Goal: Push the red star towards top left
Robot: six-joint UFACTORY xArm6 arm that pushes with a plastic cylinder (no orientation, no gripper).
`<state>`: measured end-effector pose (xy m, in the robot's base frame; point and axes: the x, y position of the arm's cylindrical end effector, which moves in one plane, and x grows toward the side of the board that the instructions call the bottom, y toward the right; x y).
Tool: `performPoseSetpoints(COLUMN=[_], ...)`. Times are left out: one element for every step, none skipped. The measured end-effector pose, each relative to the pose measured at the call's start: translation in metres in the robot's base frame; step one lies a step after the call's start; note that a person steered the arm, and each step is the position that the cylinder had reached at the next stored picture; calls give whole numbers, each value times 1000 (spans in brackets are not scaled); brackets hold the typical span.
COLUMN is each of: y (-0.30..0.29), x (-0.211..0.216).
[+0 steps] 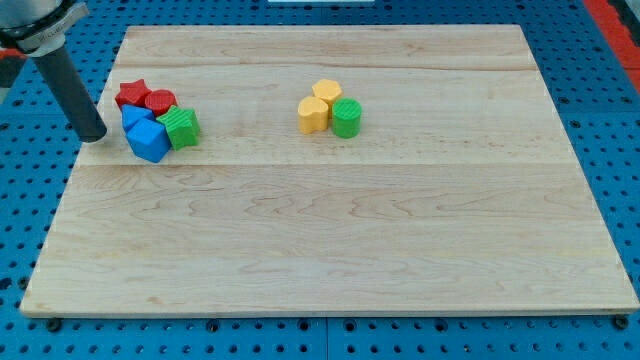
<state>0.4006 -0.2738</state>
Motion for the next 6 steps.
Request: performPoseSetpoints(y=[0, -15, -15, 16, 49, 15], x=[-3, -19, -29, -63, -96, -96])
